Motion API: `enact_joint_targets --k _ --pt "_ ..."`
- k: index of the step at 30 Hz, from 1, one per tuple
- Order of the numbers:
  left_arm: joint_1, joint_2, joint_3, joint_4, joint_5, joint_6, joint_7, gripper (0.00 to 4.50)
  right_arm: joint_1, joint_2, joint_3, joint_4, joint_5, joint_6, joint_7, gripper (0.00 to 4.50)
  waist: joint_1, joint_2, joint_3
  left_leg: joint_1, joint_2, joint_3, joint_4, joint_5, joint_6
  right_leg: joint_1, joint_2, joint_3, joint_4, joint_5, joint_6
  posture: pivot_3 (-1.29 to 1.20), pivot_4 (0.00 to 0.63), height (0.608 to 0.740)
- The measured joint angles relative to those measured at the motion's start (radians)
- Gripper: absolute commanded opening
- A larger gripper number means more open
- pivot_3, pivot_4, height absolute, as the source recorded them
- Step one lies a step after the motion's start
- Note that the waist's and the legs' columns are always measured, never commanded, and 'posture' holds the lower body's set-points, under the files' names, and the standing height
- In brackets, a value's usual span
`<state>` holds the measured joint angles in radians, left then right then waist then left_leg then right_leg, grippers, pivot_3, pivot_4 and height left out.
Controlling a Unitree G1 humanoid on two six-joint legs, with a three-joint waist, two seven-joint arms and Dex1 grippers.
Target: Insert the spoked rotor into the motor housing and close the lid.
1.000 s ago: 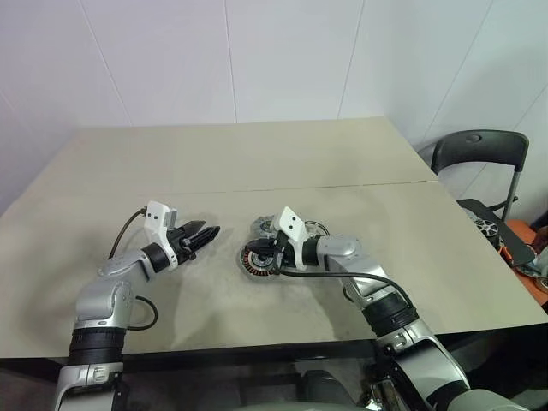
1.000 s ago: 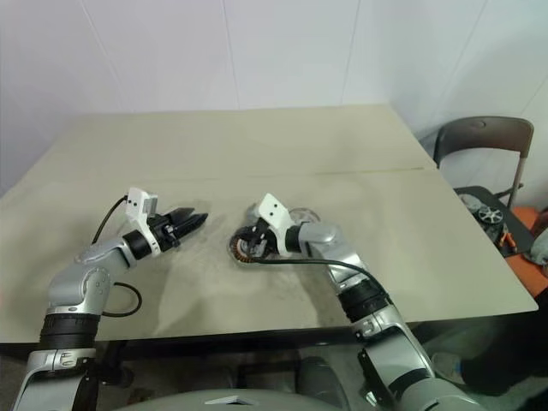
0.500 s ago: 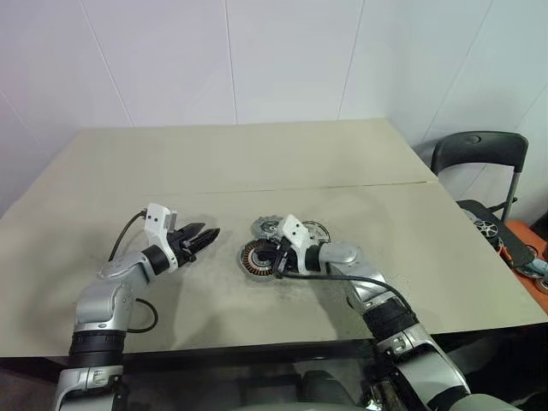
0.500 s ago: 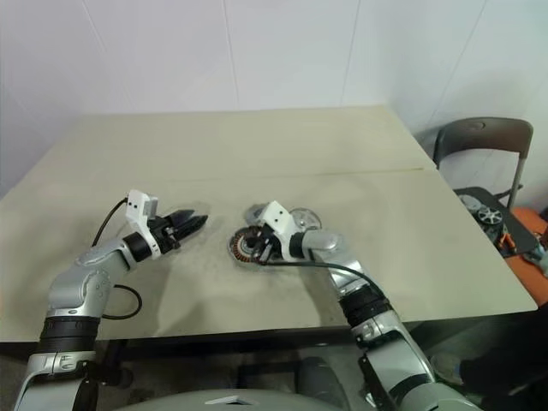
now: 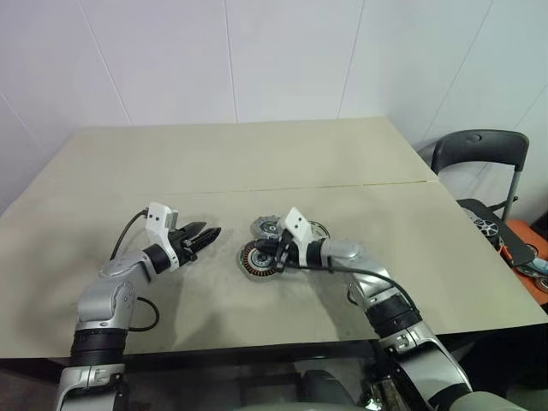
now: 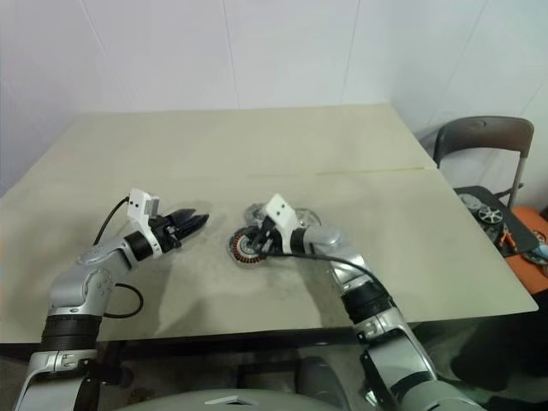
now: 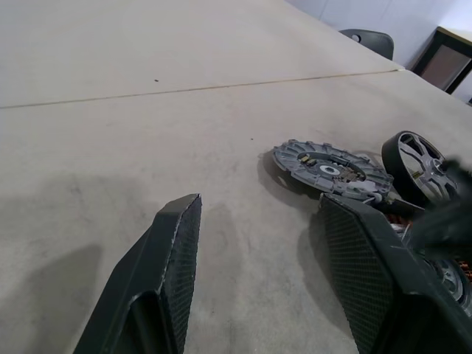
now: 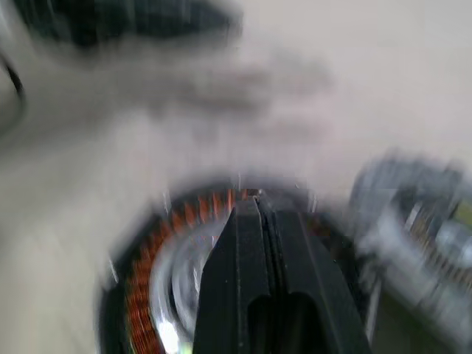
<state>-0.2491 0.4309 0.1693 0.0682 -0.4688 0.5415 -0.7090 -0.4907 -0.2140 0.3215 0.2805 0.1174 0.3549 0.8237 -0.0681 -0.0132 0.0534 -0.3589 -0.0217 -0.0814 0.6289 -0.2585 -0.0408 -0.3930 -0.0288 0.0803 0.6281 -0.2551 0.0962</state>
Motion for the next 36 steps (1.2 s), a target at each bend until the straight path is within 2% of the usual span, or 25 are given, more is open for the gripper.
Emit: enact_joint_targets --k 6,14,21,23,25,27,34,35,36 --pt "-0.001 -0.003 0.000 -0.002 0.000 0.000 0.002 2.72 0.000 0.016 -0.013 0.008 0.005 0.000 -0.003 0.03 -0.001 -0.001 0.000 0.001 0.000 0.000 0.002 0.000 0.000 0.001 0.001 0.000 0.001 0.000 0.000 0.00 0.000 0.740" --pt "-0.001 -0.005 0.000 -0.005 -0.002 0.001 0.002 2.72 -0.029 0.042 -0.184 -0.080 0.205 0.183 -0.003 0.03 0.001 0.000 0.000 -0.001 0.000 -0.003 0.001 0.000 0.000 -0.001 0.000 0.000 0.001 0.003 -0.001 0.00 0.000 0.740" --pt "-0.005 0.000 0.015 -0.108 -0.084 0.074 0.002 2.72 -0.069 -0.105 -0.386 -0.261 0.348 0.377 -0.068 0.03 0.011 0.000 0.001 -0.002 0.000 -0.001 0.000 0.000 0.000 0.000 0.000 0.000 -0.002 0.001 -0.002 0.00 0.000 0.740" --pt "0.001 0.010 0.039 -0.161 -0.132 0.114 0.004 2.72 -0.043 -0.151 -0.450 -0.292 0.369 0.427 -0.112 0.40 0.015 0.000 0.001 -0.004 0.000 0.000 0.000 0.000 0.000 -0.002 0.000 0.000 -0.002 0.001 -0.002 0.00 0.000 0.740" --pt "0.005 0.038 0.076 -0.224 -0.201 0.176 0.007 2.72 0.020 -0.207 -0.508 -0.367 0.400 0.473 -0.137 0.95 0.020 0.000 0.001 -0.009 0.001 0.000 0.000 0.000 0.000 -0.007 0.000 0.000 -0.001 0.001 -0.001 0.00 0.000 0.740" --pt "0.010 0.069 0.119 -0.263 -0.252 0.220 0.013 2.72 0.075 -0.246 -0.548 -0.418 0.422 0.494 -0.141 1.68 0.021 0.000 0.001 -0.013 0.001 0.000 0.001 0.000 0.000 -0.012 0.001 0.000 0.000 0.002 0.000 0.00 0.000 0.740" --pt "0.087 0.215 0.236 -0.303 -0.396 0.355 -0.019 2.72 0.213 -0.317 -0.717 -0.532 0.536 0.590 -0.196 4.15 0.024 0.000 0.001 -0.013 0.001 0.002 0.003 0.000 0.000 -0.011 0.001 0.001 0.000 -0.001 0.000 0.00 0.000 0.740" --pt "0.100 0.229 0.247 -0.302 -0.402 0.365 -0.026 2.72 0.225 -0.320 -0.746 -0.530 0.550 0.613 -0.209 4.44 0.024 0.000 0.001 -0.013 0.001 0.002 0.004 0.000 0.000 -0.011 0.001 0.001 0.000 -0.001 0.000 0.00 0.000 0.740" --pt "0.108 0.241 0.248 -0.302 -0.407 0.370 -0.032 2.72 0.238 -0.324 -0.770 -0.530 0.573 0.638 -0.217 4.44 0.025 0.000 0.001 -0.013 0.001 0.003 0.004 0.000 0.000 -0.011 0.000 0.001 -0.001 -0.001 -0.001 0.00 0.000 0.740"
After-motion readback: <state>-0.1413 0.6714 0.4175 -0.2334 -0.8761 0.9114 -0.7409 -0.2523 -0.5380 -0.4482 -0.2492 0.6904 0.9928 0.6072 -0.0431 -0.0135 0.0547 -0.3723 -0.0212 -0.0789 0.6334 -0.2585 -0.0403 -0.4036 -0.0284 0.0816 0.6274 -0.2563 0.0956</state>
